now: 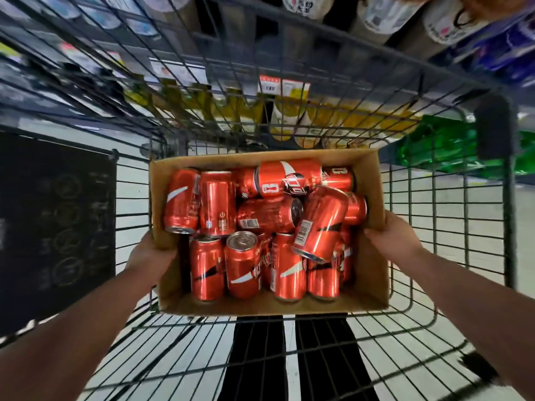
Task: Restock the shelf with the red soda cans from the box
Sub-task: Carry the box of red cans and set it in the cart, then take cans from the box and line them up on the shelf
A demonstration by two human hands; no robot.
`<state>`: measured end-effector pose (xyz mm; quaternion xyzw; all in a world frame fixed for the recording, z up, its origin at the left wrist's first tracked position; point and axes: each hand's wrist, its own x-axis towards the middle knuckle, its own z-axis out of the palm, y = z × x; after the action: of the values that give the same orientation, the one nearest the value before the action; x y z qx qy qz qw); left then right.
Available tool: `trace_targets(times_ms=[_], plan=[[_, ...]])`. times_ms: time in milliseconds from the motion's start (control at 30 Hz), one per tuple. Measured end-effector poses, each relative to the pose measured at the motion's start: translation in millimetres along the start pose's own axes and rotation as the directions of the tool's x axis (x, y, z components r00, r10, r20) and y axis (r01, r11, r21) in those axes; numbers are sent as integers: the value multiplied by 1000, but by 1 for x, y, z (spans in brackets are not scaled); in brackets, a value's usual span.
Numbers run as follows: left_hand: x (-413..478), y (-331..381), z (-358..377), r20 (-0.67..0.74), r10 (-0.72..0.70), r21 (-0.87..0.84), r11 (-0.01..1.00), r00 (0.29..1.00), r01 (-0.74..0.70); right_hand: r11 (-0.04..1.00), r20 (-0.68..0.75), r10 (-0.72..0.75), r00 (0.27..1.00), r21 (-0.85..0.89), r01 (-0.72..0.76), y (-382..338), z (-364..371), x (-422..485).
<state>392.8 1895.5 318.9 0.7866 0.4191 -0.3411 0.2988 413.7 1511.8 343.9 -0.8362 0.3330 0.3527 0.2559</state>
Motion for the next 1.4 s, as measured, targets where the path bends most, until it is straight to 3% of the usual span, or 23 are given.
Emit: trace_targets(times_ms=[67,133,233,300,433,567,733,900,1000,1100,1400], plan=[[-8,5,-7,-34,-23,-52,998,999,21,991,89,56,994,119,-67,1,-4,-2],[-23,13,-15,-154,14,-98,995,988,-29,977,16,89,996,192,-90,-1,-9,-9],[-58,31,-21,-279,268,-108,945,922,-308,962,-217,-3,976,267,63,-7,-17,-31],[-76,41,-17,-216,393,-87,904,894,-419,933,-191,-66,979,335,128,-16,-17,-52],[-94,53,12,61,421,-77,906,905,-416,913,127,-77,989,407,19,-40,-6,-70],[-94,39,38,119,346,48,934,931,-353,895,206,-32,978,441,-64,-60,11,-62],[-92,20,50,178,247,86,960,953,-265,825,150,38,988,552,-116,-66,30,-58],[-101,30,68,149,201,39,977,968,-209,815,-23,-48,999,578,52,-56,27,-71],[-103,36,80,81,174,178,966,981,-186,782,-30,-90,995,617,90,-43,16,-80],[-101,37,86,30,167,168,971,986,-169,764,-15,-138,990,635,116,-31,8,-85],[-102,26,106,66,283,240,926,957,-290,745,11,-168,986,657,120,-20,17,-86]])
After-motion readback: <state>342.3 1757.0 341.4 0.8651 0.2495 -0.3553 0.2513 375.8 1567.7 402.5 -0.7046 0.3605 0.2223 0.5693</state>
